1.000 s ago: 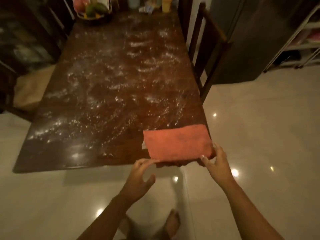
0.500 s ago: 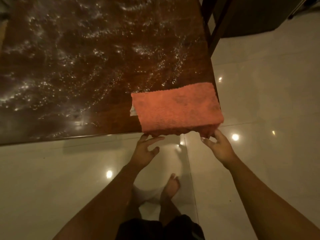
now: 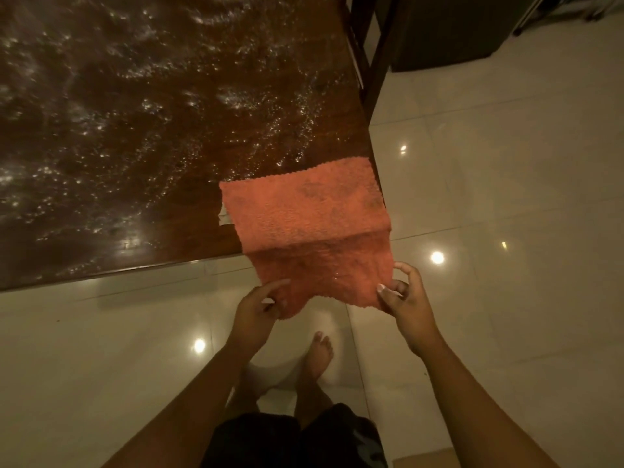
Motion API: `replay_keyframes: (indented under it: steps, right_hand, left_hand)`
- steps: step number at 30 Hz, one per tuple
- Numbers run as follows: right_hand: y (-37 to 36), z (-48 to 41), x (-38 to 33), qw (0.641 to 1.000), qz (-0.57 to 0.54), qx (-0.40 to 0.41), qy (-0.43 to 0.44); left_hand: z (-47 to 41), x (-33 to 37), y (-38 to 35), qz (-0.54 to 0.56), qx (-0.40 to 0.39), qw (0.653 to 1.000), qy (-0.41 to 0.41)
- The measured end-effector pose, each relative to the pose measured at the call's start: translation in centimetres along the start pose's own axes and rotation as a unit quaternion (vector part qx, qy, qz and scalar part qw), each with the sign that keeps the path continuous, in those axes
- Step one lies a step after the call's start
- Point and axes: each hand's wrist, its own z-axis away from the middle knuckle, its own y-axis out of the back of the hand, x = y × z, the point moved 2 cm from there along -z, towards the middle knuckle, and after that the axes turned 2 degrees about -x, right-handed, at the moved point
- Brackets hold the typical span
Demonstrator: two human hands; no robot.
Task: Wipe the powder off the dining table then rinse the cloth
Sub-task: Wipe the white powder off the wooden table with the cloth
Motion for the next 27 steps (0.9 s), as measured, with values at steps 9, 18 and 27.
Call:
replay_keyframes:
  steps: [9, 18, 27]
  right_hand:
    - [0.1, 2.7, -4.6, 0.996, -0.024, 0.001, 0.082]
    - [0.0, 0.9, -11.9, 0.991, -0.010, -0.005, 0.134]
    - [-2.9, -5.2, -16.9, 0.993, 0.035, 0.041, 0.108]
  left_hand:
    - [4.1, 7.9, 3.7, 0.192, 0.019, 0.980, 0.049]
    - [2.4, 13.4, 7.3, 0.251, 0.148, 0.955, 0.062]
    - [-4.3, 15.7, 9.9, 0.298, 0.222, 0.925, 0.080]
